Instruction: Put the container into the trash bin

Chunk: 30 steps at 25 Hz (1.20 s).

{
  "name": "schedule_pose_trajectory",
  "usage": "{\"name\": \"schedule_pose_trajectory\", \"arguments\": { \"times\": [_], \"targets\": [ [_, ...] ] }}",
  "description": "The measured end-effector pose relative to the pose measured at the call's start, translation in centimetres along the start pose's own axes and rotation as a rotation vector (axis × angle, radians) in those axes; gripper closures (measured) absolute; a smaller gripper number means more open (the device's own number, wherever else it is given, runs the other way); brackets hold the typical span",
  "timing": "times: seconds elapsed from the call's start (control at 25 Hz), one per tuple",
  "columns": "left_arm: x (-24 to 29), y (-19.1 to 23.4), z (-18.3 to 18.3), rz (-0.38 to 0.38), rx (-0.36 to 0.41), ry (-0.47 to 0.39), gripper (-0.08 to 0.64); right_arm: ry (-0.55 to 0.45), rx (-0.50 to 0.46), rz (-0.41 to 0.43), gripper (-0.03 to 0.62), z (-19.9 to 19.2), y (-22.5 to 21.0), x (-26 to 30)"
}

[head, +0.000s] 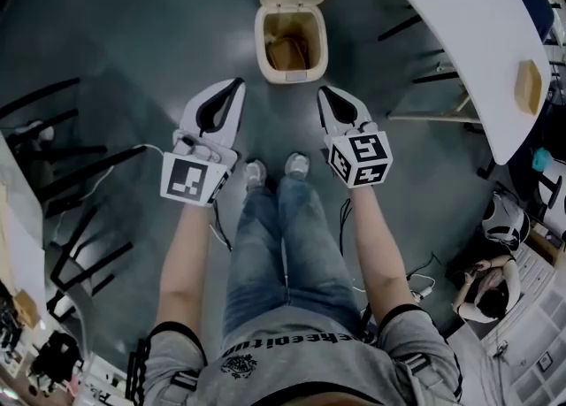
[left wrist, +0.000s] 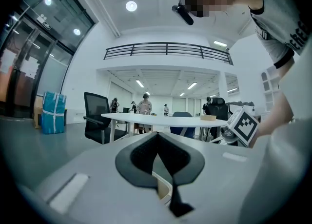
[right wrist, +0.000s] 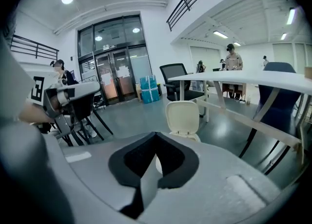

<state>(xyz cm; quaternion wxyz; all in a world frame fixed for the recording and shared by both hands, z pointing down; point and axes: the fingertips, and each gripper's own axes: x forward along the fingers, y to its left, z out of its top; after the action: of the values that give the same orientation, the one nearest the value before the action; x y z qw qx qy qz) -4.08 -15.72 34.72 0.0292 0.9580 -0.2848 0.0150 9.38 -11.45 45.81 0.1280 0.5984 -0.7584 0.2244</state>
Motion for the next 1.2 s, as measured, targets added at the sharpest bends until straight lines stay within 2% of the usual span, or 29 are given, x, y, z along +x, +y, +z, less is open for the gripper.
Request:
{"name": "schedule_pose_trajectory", "arguments": {
  "times": [0.12,0.28,0.76,1.2],
  "targets": [
    [0.0,-0.4,1.3,-0.012,-0.015,-0.035,0.549,-0.028,0.016,-0.016,0.591,1.4,0.3,-1.5],
    [-0.5,-1.2,2.2,-0.034,-0.001,0.012,0.551,-0.044,0.028,-0.026,0.591,2.8,1.1,-3.5],
    [-1.6,-2.0,7.1,-0.060,0.010,-0.004,0.554,-0.127,0.028,-0.053,0.591,8.0,3.7,-8.4],
    [-3.1,-2.2,11.4,-0.048,0.033,-0.043,0.554,-0.206,0.020,-0.056,0.591,12.0,5.6,-11.7]
  ]
}}
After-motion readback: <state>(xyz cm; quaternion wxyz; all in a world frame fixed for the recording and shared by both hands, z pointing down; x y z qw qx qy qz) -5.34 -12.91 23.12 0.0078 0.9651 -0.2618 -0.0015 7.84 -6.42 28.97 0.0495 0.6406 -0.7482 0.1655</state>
